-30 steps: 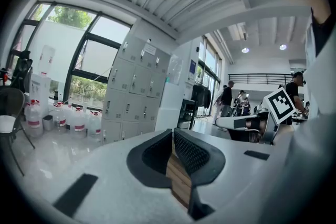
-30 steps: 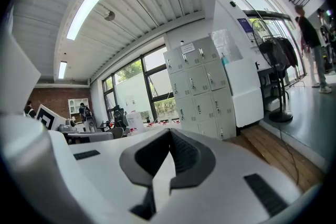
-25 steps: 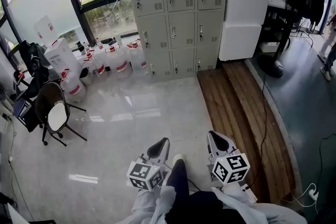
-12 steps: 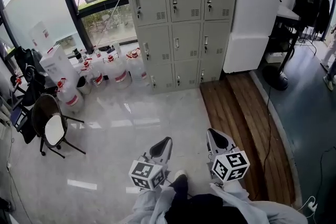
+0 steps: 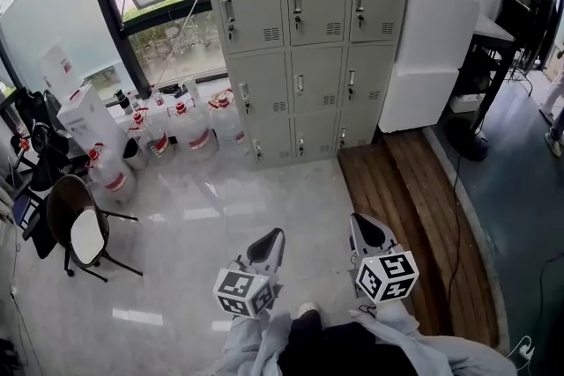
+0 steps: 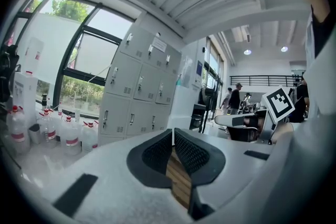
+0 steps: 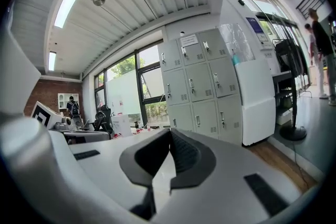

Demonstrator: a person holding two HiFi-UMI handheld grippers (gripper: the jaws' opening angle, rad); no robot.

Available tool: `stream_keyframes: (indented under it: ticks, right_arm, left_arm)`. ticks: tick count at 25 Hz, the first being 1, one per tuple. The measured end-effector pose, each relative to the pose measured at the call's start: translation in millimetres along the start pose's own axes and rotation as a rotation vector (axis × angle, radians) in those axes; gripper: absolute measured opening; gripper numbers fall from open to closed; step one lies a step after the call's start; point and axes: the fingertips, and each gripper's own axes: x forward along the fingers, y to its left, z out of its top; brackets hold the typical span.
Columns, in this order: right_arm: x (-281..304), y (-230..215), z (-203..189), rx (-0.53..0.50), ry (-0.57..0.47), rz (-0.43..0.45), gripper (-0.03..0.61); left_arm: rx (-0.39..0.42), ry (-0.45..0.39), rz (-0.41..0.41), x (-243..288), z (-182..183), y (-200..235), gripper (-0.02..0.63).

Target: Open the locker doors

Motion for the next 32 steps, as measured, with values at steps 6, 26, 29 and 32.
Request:
stream_keyframes:
  ticks: [6, 26, 29, 32]
  right_arm:
    - [22.3, -5.5, 1.4, 0.03, -0.024, -0.011, 0.114]
    - [89.0, -14.6, 14.6, 0.009, -0.003, 0.071, 0.201]
    - [118.3, -21.1, 18.3, 0.009, 0.005, 0.089, 0.201]
    - [149.4, -32.2, 27.1, 0.013, 0.009, 0.1, 0.201]
  left_arm:
    - [0.003, 0.005, -0.007, 13.5, 1.3, 23.6, 0.018]
    - [-0.025, 0.016, 0.018, 58.5, 10.5, 68.3, 0.018]
    - [-0.016, 0.018, 0.025, 80.6, 16.8, 85.8, 0.018]
    - [-0.009, 0.025, 0.024, 106.6, 26.0, 101.9, 0.018]
